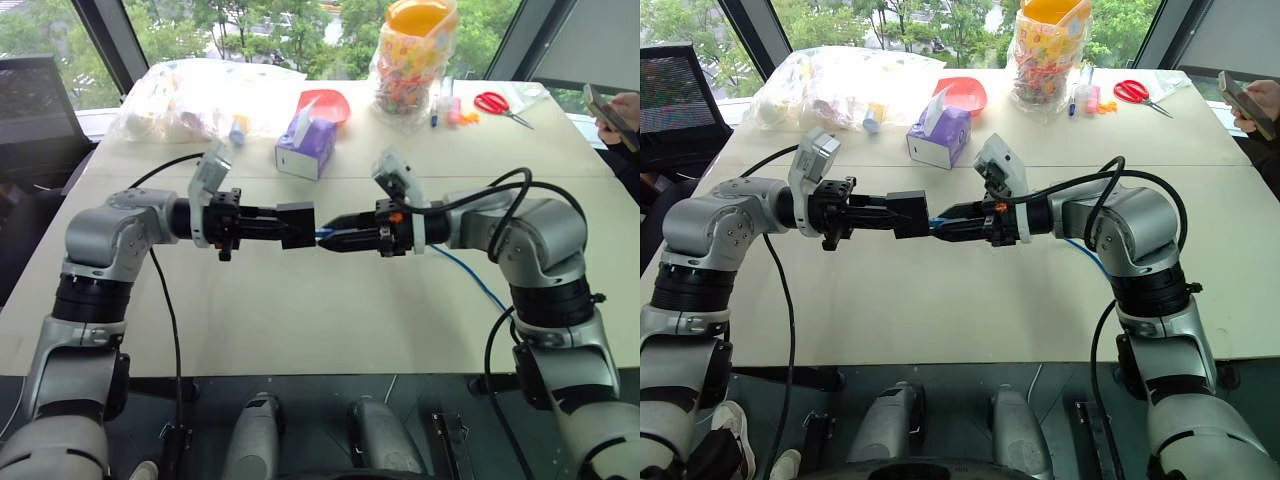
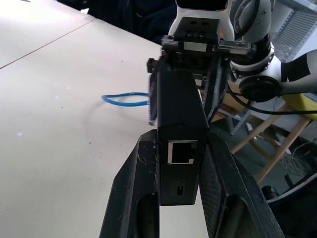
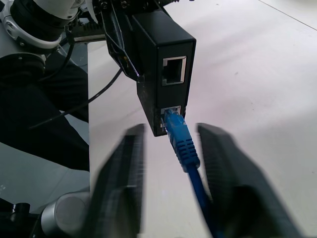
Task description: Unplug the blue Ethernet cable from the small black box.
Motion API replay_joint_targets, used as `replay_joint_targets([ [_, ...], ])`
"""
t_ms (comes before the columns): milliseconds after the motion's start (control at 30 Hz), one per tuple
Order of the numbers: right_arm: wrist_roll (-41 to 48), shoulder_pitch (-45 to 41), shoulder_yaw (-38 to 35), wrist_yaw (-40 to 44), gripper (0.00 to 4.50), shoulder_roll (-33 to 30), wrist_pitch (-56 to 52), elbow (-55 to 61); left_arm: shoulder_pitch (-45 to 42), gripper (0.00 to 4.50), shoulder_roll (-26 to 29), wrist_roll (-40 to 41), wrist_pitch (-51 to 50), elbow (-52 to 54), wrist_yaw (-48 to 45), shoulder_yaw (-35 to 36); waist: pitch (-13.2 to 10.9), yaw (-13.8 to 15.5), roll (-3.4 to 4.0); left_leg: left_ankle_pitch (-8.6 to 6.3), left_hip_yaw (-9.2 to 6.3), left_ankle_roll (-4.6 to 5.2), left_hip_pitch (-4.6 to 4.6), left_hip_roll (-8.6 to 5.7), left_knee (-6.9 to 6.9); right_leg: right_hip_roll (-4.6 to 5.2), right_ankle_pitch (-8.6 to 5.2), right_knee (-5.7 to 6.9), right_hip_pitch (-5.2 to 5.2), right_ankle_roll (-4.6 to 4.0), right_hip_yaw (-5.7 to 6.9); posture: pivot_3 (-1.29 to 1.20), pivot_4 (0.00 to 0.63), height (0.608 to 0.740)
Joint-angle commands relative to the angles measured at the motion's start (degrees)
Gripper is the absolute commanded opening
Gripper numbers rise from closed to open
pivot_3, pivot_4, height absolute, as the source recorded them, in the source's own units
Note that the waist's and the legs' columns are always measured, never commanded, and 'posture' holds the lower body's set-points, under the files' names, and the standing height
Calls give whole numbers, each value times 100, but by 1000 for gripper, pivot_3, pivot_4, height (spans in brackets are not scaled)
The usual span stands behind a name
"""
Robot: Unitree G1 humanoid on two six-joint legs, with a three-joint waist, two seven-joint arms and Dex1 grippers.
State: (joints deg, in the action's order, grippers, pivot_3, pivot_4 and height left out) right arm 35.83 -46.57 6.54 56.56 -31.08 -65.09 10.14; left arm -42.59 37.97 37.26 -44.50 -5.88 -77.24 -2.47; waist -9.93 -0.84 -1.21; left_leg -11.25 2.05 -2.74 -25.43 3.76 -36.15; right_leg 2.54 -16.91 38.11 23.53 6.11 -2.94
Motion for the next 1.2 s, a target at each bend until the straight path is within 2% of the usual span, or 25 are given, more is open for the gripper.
replay_joint_targets([
  [33,152,-155,1,23,66,-35,53,222,-4,489,-18,43,110,196,32,122,0,0,0,0,0,0,0,0,0,0,0,0,0,0,0,0,150,735],
  [467,149,-97,-15,-24,66,-155,50,186,135,489,101,4,211,348,-81,72,0,-1,0,0,0,0,0,0,1,0,0,0,1,0,0,0,150,735],
  [700,-132,225,-35,245,66,-769,602,-167,268,489,482,-8,254,355,-245,220,0,9,-1,0,1,0,0,0,0,2,-1,-2,0,-2,0,0,150,735],
  [900,-374,340,-24,352,66,-1031,1040,-625,344,489,695,-80,366,252,-305,270,0,-2,-1,0,2,0,0,0,1,1,-1,-3,2,-2,-1,0,150,735],
  [1067,-1273,251,205,-484,66,-422,2244,-1100,516,489,460,-512,993,351,2,51,0,-21,-1,0,2,0,3,1,1,-1,-1,-3,2,-1,-2,0,150,735],
  [1200,-2014,-165,370,-1421,66,320,2654,-2188,839,489,31,-1162,1895,386,410,-277,0,-16,0,0,6,0,2,1,0,-2,0,0,4,0,-5,0,150,735],
])
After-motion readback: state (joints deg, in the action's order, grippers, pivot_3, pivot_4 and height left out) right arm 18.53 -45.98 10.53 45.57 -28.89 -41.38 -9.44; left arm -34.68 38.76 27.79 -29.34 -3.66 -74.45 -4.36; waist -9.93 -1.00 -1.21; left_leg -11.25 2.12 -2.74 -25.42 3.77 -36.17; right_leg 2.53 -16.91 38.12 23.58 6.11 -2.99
